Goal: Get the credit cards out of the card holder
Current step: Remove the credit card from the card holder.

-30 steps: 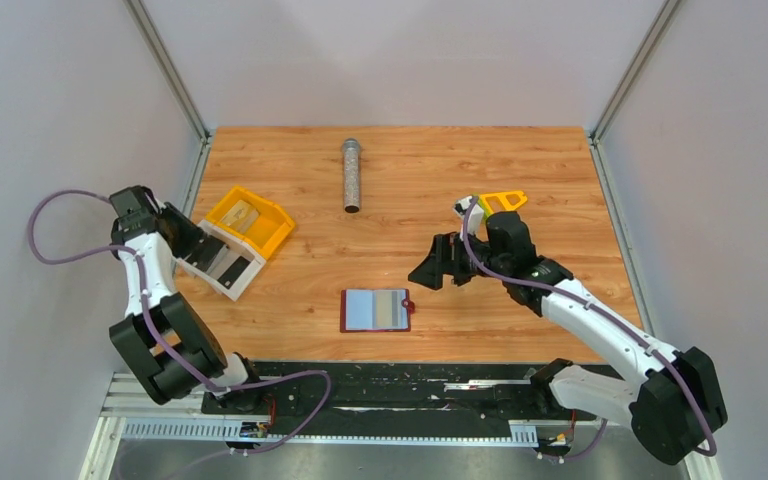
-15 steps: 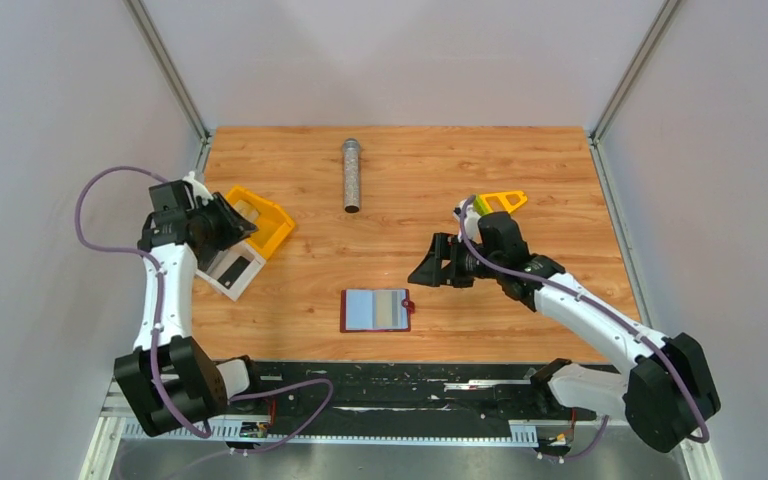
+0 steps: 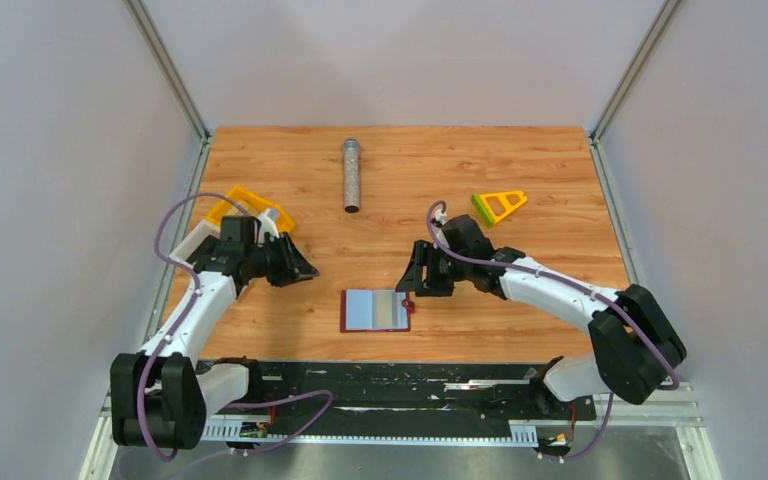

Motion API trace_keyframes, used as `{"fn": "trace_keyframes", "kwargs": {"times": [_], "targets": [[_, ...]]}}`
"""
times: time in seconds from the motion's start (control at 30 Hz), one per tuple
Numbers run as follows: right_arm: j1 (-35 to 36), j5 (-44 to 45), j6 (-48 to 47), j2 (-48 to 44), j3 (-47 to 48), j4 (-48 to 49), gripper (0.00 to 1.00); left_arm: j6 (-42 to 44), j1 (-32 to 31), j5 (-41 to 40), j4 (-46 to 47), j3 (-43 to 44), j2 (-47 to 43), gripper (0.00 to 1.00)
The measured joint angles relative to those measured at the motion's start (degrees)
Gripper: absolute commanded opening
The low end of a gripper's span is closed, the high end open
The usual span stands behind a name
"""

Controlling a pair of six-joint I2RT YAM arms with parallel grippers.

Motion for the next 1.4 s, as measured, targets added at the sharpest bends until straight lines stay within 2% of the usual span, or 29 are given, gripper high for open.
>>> {"fn": "trace_keyframes", "kwargs": {"times": [0.3,0.57,1.1,1.4], "targets": [[8.15,3.34,2.16,6.38,5.88,0.42,0.54,-7.52,-11.37,4.26,14.53,-6.86,4.76,0.23],[9.60,5.95,3.87,10.05,6.19,0.74,0.54,-11.82,-15.93,5.88,25.16,-9.73,10.08,0.22],[9.60,10.95,4.98,14.43,6.05,0.39,0.53,-12.52,-16.98,4.68,31.47,-14.91,17.86,0.22],[9.60,13.55,5.35,14.49,5.99,-0.52,0.54,-12.35,-17.05,5.03,33.97,-14.93,18.86,0.21]]}}
